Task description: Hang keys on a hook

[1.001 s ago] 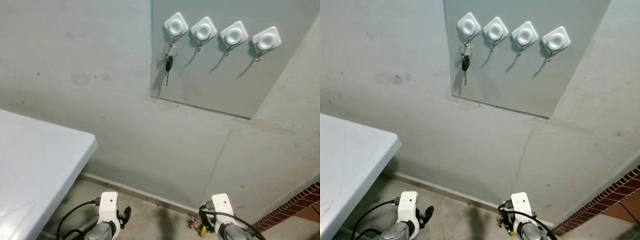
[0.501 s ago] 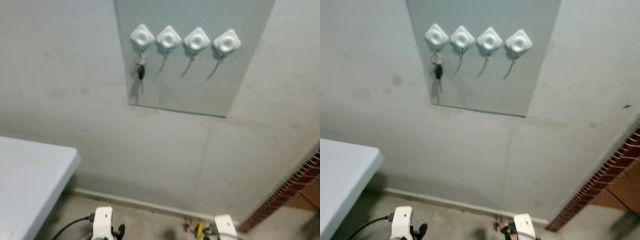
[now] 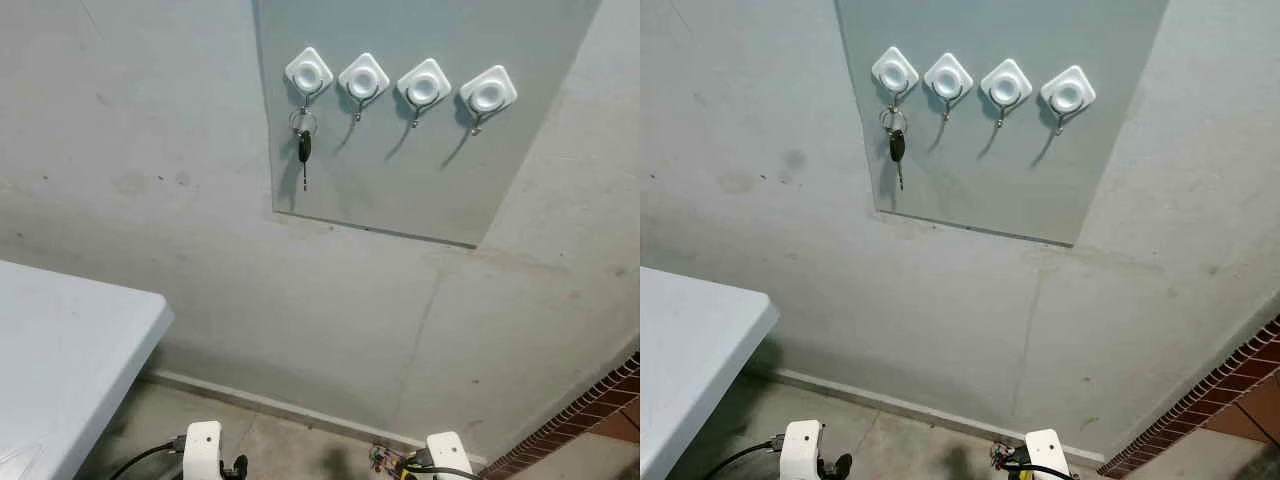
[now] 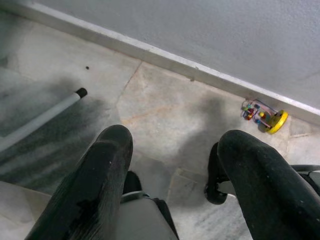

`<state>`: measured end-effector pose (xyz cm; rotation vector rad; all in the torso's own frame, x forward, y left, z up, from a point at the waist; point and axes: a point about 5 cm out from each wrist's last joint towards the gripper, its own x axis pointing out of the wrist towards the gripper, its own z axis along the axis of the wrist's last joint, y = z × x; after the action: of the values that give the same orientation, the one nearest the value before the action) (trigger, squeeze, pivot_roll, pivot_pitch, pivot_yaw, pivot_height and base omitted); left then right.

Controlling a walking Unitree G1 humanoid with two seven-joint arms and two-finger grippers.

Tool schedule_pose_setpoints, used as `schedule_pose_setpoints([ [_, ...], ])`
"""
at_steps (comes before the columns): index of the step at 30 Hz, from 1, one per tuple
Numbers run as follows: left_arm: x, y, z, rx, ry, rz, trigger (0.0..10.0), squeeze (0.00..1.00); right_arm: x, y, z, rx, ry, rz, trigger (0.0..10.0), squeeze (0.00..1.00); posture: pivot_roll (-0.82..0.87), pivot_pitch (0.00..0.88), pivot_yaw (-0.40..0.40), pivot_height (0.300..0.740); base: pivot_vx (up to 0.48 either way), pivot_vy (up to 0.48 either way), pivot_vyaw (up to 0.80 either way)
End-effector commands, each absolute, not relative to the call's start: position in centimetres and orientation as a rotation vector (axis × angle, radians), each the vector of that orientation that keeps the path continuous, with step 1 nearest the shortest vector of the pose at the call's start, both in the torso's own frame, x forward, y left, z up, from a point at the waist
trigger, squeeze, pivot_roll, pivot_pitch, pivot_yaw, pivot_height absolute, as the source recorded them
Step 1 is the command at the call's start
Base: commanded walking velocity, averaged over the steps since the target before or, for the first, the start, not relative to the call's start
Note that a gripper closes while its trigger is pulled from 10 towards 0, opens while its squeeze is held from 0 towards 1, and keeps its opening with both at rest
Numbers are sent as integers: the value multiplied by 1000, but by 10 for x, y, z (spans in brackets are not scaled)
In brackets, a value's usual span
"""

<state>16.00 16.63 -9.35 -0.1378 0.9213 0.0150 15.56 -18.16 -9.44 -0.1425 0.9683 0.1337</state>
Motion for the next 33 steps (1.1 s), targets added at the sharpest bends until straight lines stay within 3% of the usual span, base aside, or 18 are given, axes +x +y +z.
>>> schedule_pose_setpoints([
  [1,155,168,-95,-150,931,34,10000,0,156,-185,-94,-150,970,133,10000,0,-212,14,-33,740,0,0,0],
  [9,156,168,-95,-142,930,26,10000,0,154,-185,-95,-166,979,146,10000,0,-213,16,-34,740,0,0,70],
  [33,154,171,-95,-149,927,47,10000,0,153,-181,-95,-170,987,178,10000,0,-197,20,-44,740,0,0,800],
])
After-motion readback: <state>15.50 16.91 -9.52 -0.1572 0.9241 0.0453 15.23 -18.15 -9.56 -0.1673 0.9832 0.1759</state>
